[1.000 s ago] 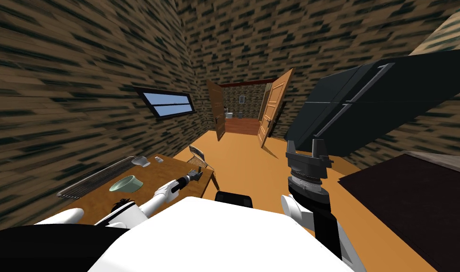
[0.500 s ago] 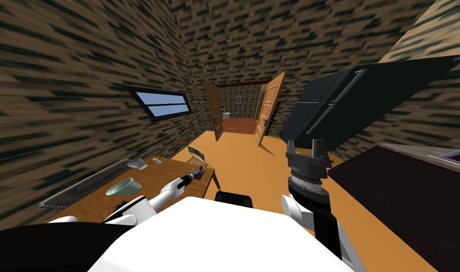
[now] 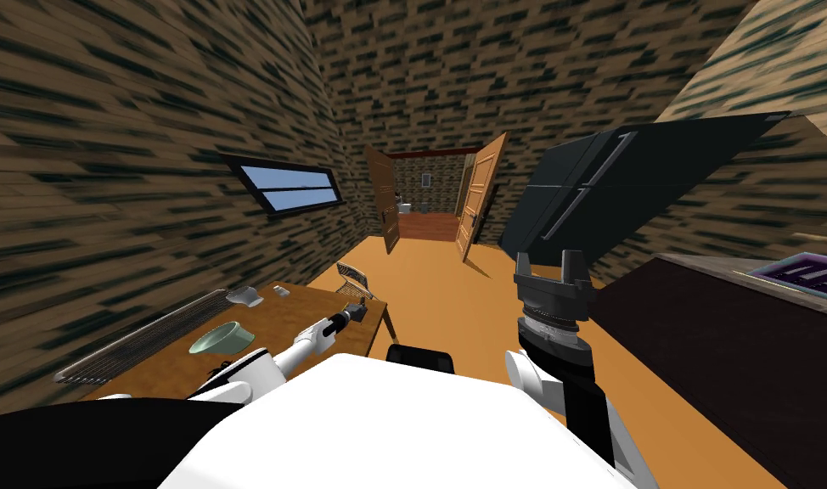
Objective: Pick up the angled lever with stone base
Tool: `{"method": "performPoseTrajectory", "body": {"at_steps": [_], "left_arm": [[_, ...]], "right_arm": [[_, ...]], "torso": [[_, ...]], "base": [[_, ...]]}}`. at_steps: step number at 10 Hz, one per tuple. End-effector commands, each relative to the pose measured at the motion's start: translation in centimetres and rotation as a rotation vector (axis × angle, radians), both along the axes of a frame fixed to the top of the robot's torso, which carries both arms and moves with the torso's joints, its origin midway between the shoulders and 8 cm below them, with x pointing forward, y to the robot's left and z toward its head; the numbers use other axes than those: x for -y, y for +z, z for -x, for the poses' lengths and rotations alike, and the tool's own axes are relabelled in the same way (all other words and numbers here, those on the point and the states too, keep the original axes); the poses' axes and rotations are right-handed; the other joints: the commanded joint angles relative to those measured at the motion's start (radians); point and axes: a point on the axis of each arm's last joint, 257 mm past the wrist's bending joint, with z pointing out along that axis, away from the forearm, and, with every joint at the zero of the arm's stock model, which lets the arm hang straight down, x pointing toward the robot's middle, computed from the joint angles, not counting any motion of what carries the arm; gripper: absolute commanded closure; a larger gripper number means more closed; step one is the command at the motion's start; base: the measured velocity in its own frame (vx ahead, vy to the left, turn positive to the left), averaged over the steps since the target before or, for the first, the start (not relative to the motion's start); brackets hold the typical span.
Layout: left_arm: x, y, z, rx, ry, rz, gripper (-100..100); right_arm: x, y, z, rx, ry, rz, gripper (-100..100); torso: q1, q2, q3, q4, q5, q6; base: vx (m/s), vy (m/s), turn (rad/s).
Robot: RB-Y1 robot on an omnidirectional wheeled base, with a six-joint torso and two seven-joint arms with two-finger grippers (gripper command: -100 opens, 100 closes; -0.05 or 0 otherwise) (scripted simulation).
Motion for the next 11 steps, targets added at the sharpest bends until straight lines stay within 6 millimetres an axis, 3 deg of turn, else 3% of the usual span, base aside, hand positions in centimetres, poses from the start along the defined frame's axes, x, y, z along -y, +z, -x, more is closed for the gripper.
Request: {"method": "performPoseTrajectory", "body": {"at_steps": [1, 3, 4, 5, 11], "left_arm": [[0.0, 0.0, 0.0, 0.000, 0.000, 0.000, 100], [0.0, 0.0, 0.0, 0.000, 0.000, 0.000, 100], [0.0, 0.0, 0.0, -0.001, 0.000, 0.000, 0], [-0.4, 0.2, 0.6, 0.003, -0.014, 0.000, 100], [-1.7, 1.1, 3.2, 0.006, -0.080, -0.002, 100]], "right_arm": [[0.0, 0.0, 0.0, 0.000, 0.000, 0.000, 0], [0.0, 0.0, 0.0, 0.000, 0.000, 0.000, 0], [0.0, 0.0, 0.0, 0.000, 0.000, 0.000, 0], [0.0, 0.0, 0.0, 0.000, 0.000, 0.000, 0], [0.0, 0.0, 0.0, 0.000, 0.000, 0.000, 0]], "torso": [[0.000, 0.000, 0.000, 0.000, 0.000, 0.000], [0.000, -0.001, 0.000, 0.000, 0.000, 0.000], [0.000, -0.001, 0.000, 0.000, 0.000, 0.000], [0.000, -0.001, 0.000, 0.000, 0.000, 0.000], [-0.005, -0.005, -0.003, -0.001, -0.001, 0.000]], "base": [[0.000, 0.000, 0.000], [0.000, 0.000, 0.000], [0.000, 0.000, 0.000], [0.052, -0.038, 0.148], [0.077, -0.067, 0.122]]}}
